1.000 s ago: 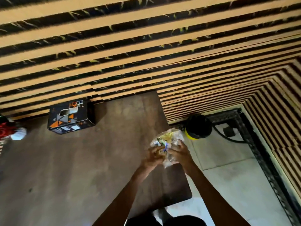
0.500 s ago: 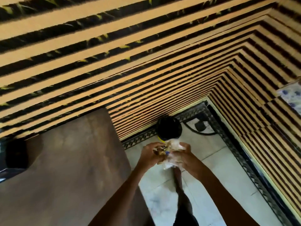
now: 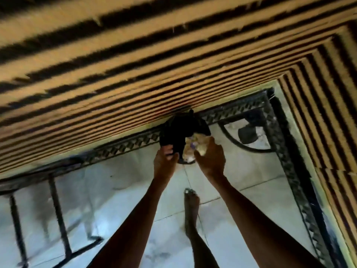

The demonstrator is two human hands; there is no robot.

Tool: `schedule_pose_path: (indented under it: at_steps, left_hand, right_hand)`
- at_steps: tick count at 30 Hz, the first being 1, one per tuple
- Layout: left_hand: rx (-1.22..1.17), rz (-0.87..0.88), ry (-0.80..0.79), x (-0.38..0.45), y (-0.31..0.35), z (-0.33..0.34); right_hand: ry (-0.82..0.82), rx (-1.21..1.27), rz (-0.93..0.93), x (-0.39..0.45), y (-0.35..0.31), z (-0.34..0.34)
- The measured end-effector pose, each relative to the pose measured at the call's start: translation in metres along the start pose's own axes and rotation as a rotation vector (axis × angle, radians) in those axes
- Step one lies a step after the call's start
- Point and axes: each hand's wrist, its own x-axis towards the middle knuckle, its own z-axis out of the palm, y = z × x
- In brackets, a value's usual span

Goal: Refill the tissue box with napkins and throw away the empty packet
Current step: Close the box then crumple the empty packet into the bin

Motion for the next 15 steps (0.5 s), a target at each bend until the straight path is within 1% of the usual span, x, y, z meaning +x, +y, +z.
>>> schedule_pose_path:
  at_steps: [3, 6, 8, 10, 12, 13, 15]
  left_hand:
    - [0.054, 0.014, 0.019, 0.045, -0.039, 0.028]
    - [0.034, 0.015, 0.021, 0.076, -0.072, 0.045]
    - [0.001, -0.008, 0.027, 0.091, -0.092, 0.053]
    - [-0.038, -0.031, 0.023, 0.101, -0.104, 0.056]
    - [-0.049, -0.050, 0.013, 0.104, -0.107, 0.055]
    - [-0.046, -0.060, 0.017, 0.105, -0.107, 0.054]
    - [-0.030, -0.064, 0.012, 0.099, -0.097, 0.046]
  right_hand:
    - [0.027, -0.011, -0.073, 0.070, 0.019, 0.066]
    - [0.020, -0.178, -0.230, 0.126, 0.038, 0.129]
    - [-0.097, -0.264, -0.339, 0.150, 0.054, 0.163]
    - [-0.263, -0.364, -0.408, 0.160, 0.068, 0.182]
    - [-0.404, -0.462, -0.395, 0.159, 0.075, 0.185]
    - [-0.416, -0.484, -0.408, 0.158, 0.077, 0.186]
    - [-0.327, -0.403, -0.461, 0.149, 0.070, 0.171]
